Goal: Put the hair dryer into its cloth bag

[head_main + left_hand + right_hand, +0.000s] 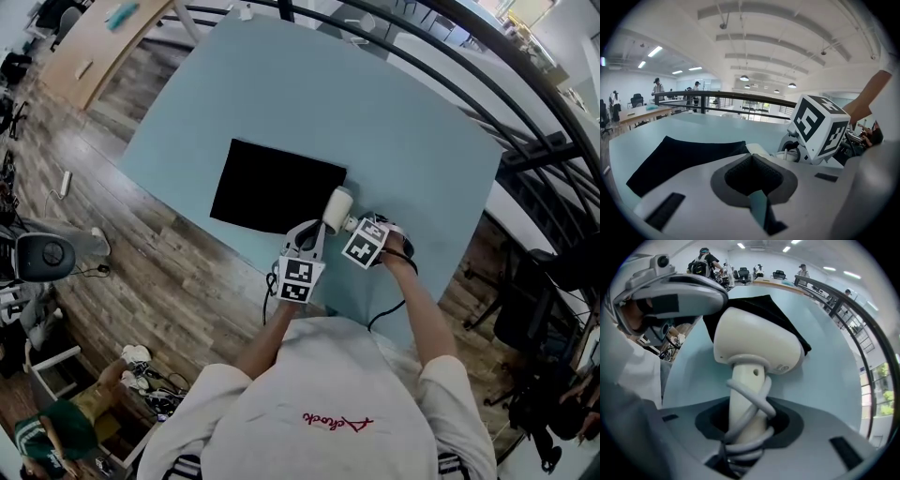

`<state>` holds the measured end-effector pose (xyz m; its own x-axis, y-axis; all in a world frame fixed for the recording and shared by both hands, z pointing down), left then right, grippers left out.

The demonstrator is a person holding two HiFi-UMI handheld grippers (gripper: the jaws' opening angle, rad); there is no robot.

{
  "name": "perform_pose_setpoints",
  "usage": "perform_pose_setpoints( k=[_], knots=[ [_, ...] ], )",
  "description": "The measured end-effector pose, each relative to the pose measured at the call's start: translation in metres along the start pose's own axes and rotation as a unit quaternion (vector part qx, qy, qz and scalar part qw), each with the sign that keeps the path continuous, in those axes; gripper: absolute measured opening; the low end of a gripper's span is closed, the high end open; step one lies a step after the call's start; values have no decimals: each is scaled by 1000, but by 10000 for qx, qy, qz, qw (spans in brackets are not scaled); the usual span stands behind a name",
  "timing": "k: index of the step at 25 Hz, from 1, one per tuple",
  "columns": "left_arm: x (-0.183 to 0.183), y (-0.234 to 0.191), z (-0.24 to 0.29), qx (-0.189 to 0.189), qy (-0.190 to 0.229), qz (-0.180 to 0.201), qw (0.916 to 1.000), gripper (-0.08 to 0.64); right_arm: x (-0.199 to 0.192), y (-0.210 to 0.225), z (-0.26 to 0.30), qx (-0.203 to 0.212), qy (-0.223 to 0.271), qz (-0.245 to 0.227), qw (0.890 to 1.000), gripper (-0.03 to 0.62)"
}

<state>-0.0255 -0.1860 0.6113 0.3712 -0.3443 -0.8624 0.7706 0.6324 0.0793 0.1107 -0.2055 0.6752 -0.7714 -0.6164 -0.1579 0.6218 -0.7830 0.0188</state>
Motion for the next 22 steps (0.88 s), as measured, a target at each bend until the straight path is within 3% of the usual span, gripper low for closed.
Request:
perform_pose_setpoints(
  k=[12, 22],
  knots=[
    [5, -6, -5, 7, 231, 43, 9997, 12, 25, 8, -13, -486, -38, -680, 9965, 176],
    [5, -6, -4, -99, 210, 51, 9997, 12, 46, -3, 5, -293, -34, -846, 9960, 178]
  ],
)
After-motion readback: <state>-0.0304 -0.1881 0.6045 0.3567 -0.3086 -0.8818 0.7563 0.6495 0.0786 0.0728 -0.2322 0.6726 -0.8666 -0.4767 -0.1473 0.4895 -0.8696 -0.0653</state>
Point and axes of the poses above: the fingertips, and each gripper's own axes: z forward along the fingers, y to its right, x out of its top, the point moved 7 cm from there along -z, backward along the fingers, and after that the axes turned 14 degrees about z, right-handed, at the moved point
